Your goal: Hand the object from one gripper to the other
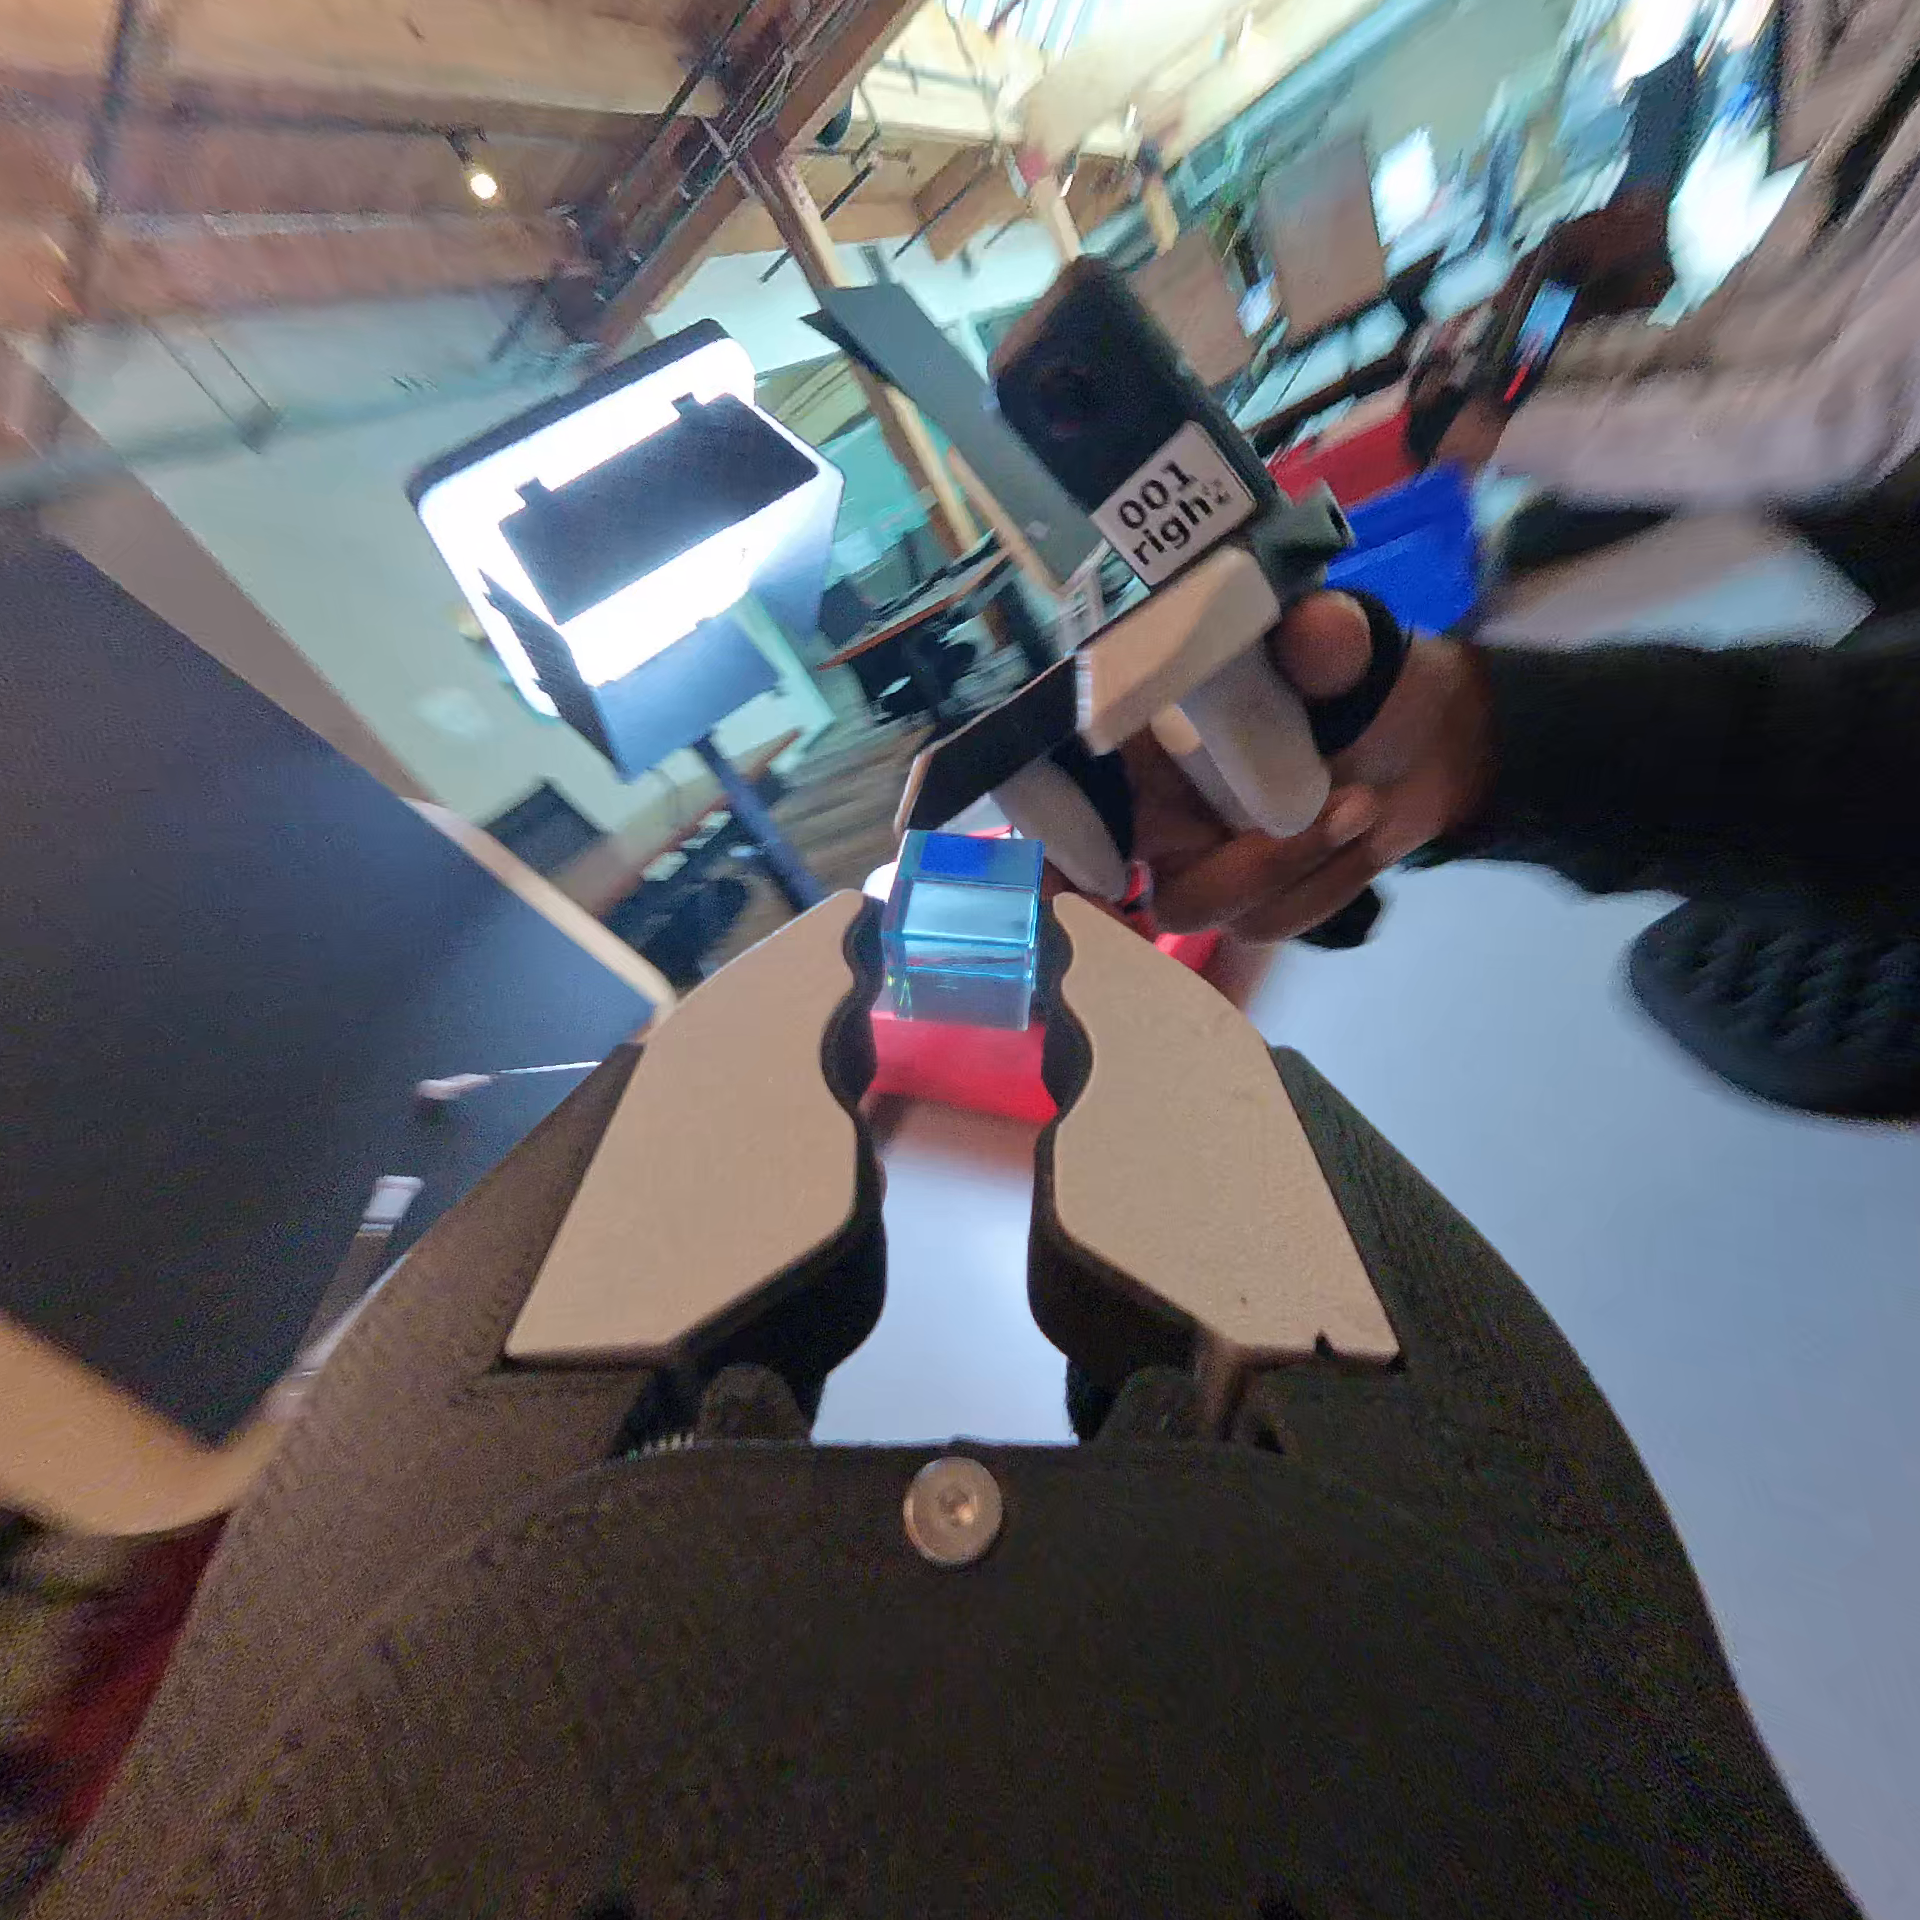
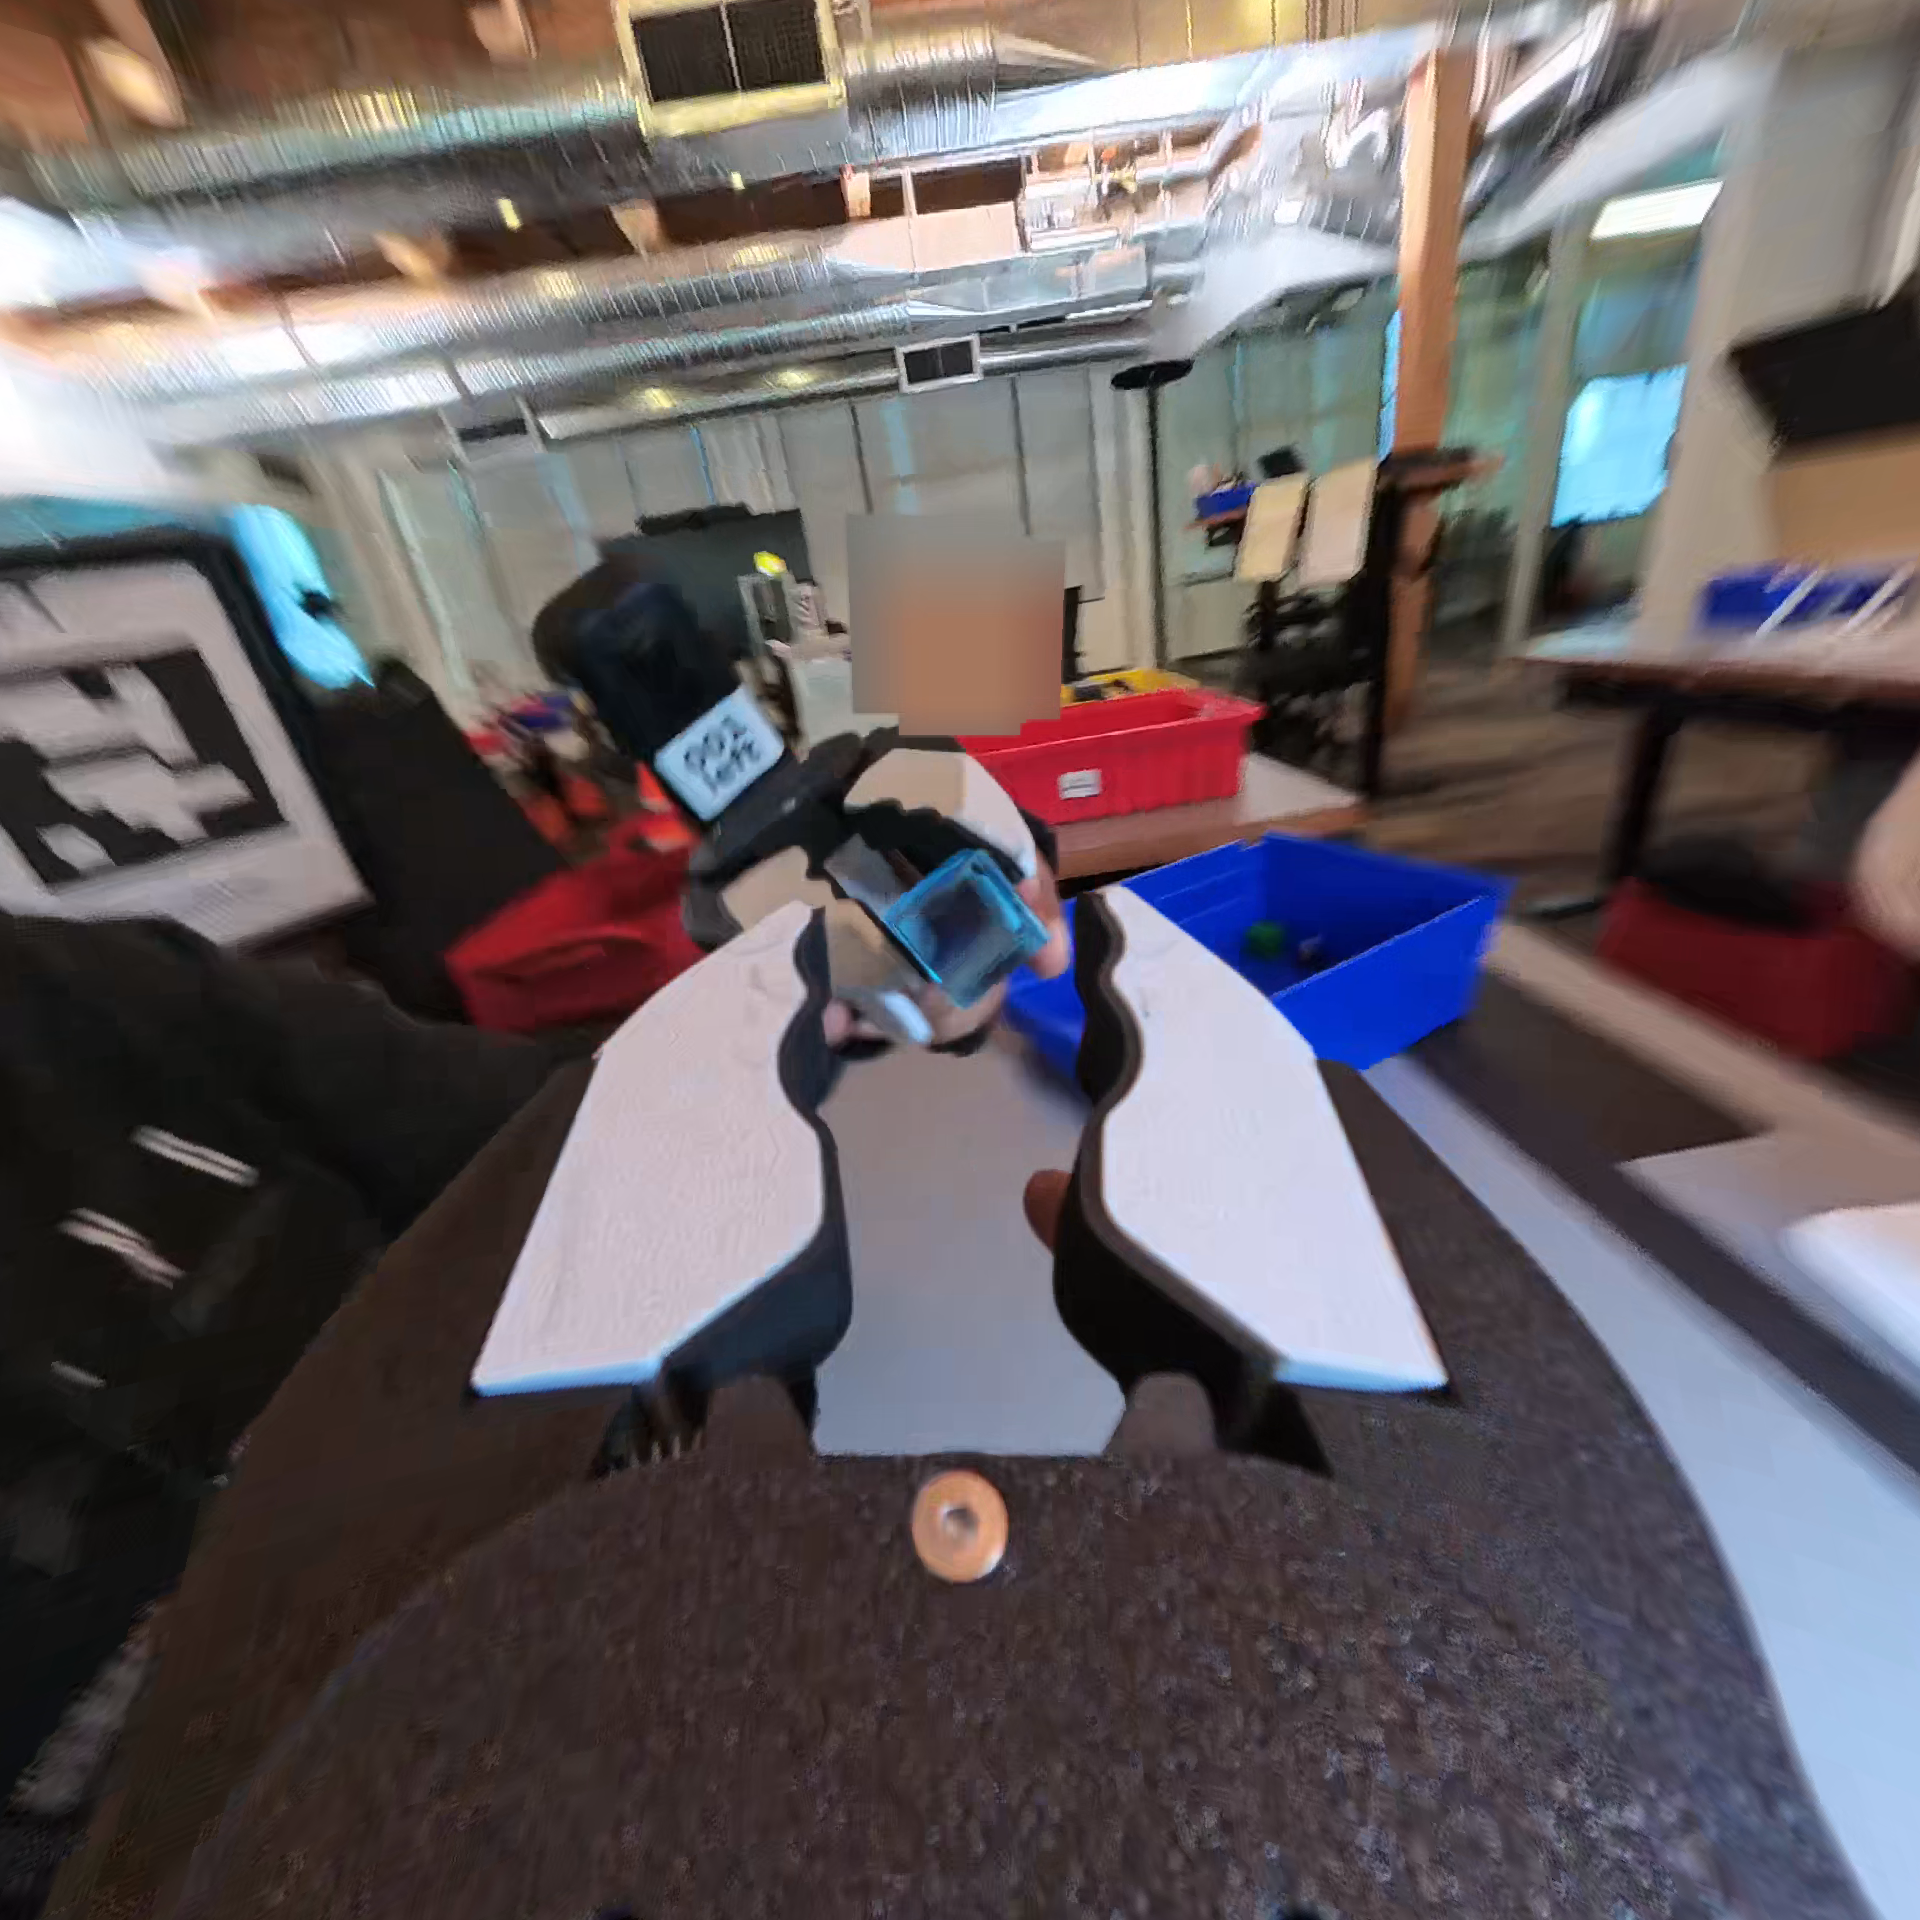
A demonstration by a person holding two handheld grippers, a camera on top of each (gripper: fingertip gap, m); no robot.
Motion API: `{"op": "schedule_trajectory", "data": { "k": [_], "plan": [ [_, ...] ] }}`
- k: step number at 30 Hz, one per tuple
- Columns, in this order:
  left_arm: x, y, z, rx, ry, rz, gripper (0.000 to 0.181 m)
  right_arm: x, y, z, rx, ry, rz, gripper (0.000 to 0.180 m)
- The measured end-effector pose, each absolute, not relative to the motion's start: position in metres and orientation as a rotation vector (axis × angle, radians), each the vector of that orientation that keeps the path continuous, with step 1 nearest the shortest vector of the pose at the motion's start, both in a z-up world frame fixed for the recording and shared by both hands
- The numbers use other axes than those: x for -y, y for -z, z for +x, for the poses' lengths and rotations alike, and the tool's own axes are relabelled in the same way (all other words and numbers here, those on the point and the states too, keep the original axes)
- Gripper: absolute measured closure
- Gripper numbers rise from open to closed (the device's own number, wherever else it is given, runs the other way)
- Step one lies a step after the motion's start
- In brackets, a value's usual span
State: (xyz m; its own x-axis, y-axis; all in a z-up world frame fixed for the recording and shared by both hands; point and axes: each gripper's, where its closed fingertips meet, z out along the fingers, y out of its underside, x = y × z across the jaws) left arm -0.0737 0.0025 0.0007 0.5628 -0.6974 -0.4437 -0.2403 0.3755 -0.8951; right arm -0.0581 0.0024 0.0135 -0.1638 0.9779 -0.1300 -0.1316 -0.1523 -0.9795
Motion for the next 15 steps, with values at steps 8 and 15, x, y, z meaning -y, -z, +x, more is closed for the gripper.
{"op": "schedule_trajectory", "data": {
  "k": [8, 15],
  "plan": [
    [0.009, 0.007, -0.066, -0.844, 1.179, -1.476, 0.153, 0.001, 0.005, -0.045, 1.453, -0.464, -0.715, 0.134],
    [0.02, 0.031, -0.052, -0.896, 1.423, -1.62, 0.153, 0.015, 0.039, -0.068, 1.62, -0.267, -0.649, 0.142]
  ]
}}
